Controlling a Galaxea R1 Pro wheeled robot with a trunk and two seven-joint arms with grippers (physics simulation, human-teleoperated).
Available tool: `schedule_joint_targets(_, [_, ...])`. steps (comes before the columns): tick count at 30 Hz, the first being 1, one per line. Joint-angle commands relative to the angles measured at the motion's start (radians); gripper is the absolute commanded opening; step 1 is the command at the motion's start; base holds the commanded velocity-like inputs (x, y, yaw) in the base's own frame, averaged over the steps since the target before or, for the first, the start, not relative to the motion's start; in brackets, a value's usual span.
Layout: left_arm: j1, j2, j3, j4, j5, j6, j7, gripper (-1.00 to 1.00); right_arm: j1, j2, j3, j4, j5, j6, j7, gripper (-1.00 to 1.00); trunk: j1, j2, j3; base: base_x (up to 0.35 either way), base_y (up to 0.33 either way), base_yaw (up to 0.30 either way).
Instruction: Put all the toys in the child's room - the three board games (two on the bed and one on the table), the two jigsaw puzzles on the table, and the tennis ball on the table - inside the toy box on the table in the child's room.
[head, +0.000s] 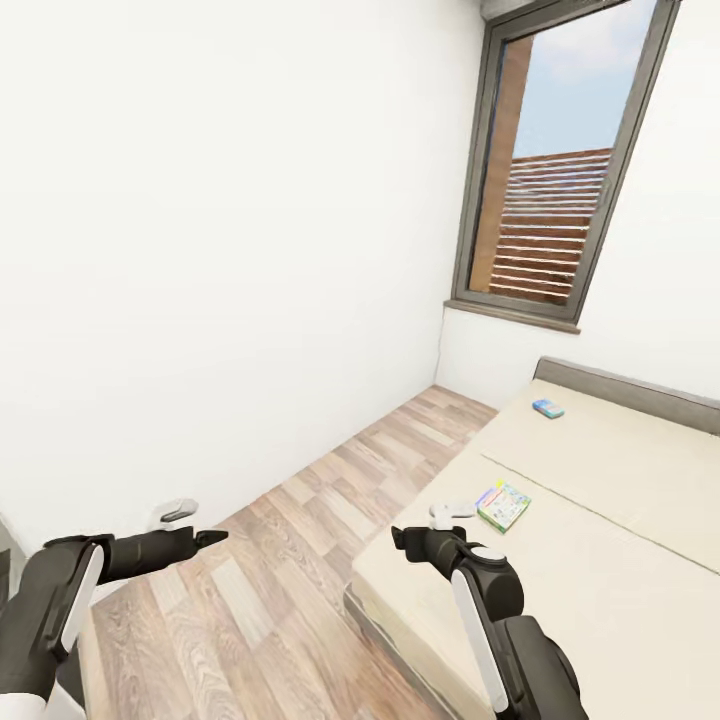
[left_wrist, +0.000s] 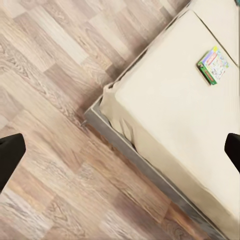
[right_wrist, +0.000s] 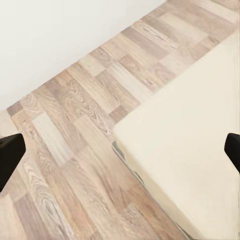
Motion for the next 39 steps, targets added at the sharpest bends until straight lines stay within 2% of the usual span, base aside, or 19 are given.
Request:
schedule_joint_targets(1, [-0.001, 0.000, 0.002, -0.001, 0.000, 0.007, -0.004, 1.00, -0.001, 0.000, 0.001, -0.001, -0.004, 0.005, -0.004, 1.00, 0.001, -0.001, -0.002, 0.251, 0.105, -0.280])
schedule_joint_targets(15, [-0.001, 0.000, 0.001, 0.000, 0.000, 0.007, -0.004, 1.00, -0.001, 0.000, -0.001, -0.001, -0.005, 0.003, -0.004, 1.00, 0.001, -0.001, -0.002, 0.252, 0.158, -0.271])
schedule_joint_targets(27, [-0.001, 0.000, 0.002, 0.001, 0.000, 0.008, -0.004, 1.00, 0.001, 0.000, 0.008, -0.001, -0.003, -0.004, -0.004, 1.00, 0.001, -0.001, 0.001, 0.227, 0.203, -0.095])
schedule_joint_targets(34, [-0.001, 0.000, 0.002, 0.000, 0.000, 0.011, -0.006, 1.00, 0.001, 0.000, 0.007, -0.001, -0.004, -0.004, -0.004, 1.00, 0.001, -0.001, 0.009, 0.070, 0.149, -0.194])
schedule_joint_targets(39, [-0.002, -0.001, 0.001, 0.000, 0.000, 0.016, -0.008, 1.00, 0.001, 0.000, 0.005, -0.001, -0.005, -0.003, -0.004, 1.00, -0.018, 0.034, 0.030, 0.015, 0.035, -0.217])
